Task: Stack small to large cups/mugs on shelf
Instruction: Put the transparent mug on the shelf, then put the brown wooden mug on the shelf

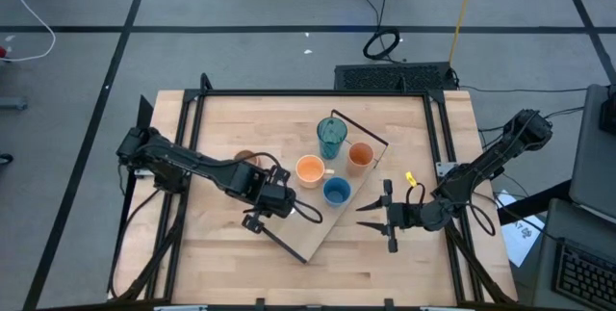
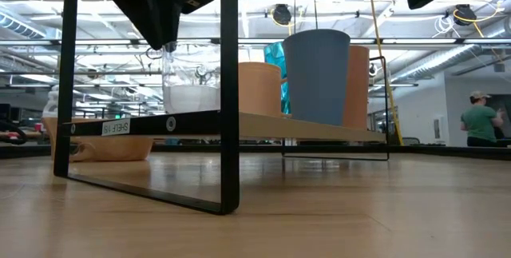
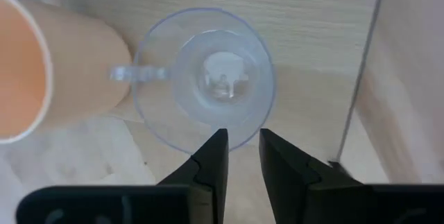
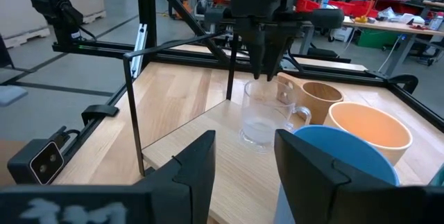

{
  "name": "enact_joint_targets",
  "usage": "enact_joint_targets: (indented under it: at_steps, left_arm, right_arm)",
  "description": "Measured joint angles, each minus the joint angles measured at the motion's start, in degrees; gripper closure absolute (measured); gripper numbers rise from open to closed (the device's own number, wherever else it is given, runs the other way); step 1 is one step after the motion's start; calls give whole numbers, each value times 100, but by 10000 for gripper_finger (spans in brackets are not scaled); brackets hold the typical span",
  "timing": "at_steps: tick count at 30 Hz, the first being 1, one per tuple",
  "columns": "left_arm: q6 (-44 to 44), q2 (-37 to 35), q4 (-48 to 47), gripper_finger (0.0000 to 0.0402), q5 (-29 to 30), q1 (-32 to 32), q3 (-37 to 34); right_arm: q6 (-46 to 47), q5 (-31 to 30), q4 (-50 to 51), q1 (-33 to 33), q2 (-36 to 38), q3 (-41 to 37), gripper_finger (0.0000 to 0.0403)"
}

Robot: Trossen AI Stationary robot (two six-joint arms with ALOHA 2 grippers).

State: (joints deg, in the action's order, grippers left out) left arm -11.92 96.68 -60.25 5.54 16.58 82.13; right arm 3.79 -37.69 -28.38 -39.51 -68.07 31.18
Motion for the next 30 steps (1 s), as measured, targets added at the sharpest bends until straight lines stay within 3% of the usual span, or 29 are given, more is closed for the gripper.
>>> enact_joint_targets:
  at_steps: [11, 30]
  left_arm:
    - [-18, -14, -367, 316, 53, 0, 4]
    - [-42, -959, -159, 316, 371, -17, 7]
  right_arm:
    - [52, 0, 54, 0, -6, 0, 264]
    - [107, 0, 29, 0, -118, 0, 264]
